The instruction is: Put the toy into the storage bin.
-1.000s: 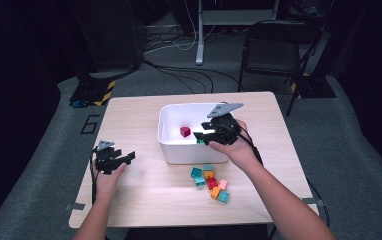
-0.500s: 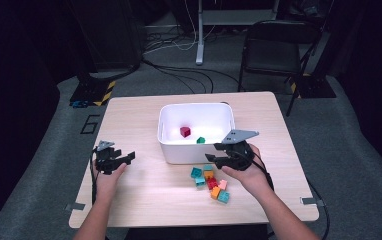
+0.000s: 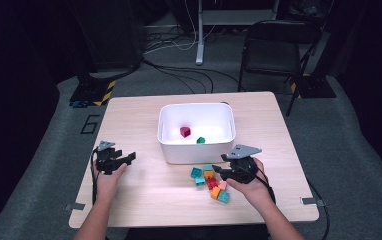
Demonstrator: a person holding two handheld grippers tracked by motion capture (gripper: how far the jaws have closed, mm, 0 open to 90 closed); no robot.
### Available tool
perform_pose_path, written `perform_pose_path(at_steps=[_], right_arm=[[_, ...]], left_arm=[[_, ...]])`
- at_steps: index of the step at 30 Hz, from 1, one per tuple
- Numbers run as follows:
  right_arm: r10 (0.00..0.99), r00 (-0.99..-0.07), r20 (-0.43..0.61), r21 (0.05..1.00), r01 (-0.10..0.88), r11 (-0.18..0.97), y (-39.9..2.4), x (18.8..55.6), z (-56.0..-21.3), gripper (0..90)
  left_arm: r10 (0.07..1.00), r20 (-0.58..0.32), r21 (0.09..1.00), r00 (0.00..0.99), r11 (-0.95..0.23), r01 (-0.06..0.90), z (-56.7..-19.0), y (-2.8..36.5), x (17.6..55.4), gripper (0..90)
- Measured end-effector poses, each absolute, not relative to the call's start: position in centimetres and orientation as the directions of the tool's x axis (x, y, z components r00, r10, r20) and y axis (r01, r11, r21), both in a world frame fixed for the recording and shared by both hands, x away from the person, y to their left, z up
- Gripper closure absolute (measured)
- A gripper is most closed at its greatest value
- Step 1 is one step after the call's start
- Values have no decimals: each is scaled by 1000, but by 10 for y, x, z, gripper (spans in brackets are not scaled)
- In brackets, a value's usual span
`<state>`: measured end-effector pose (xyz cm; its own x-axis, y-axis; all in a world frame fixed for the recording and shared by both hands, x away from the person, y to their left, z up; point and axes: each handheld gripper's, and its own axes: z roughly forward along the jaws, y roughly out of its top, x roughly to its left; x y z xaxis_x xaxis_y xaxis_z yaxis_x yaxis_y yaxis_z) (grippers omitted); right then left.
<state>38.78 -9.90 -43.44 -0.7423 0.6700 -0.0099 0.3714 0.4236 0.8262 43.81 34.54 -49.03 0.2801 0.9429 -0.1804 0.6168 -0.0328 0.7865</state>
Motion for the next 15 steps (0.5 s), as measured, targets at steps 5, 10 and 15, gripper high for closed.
perform_pose_path(at_steps=[5, 10, 15], right_arm=[[674, -739, -12, 820, 378, 429, -101, 388, -445, 474], [684, -729, -21, 815, 385, 434, -103, 387, -455, 473], [676, -737, -4, 791, 412, 453, -104, 388, -468, 478]], left_arm=[[943, -184, 788, 276, -26, 615, -490, 345, 438, 333], [943, -181, 788, 279, -31, 615, -490, 346, 438, 333], [943, -178, 788, 281, -35, 615, -491, 345, 439, 333]])
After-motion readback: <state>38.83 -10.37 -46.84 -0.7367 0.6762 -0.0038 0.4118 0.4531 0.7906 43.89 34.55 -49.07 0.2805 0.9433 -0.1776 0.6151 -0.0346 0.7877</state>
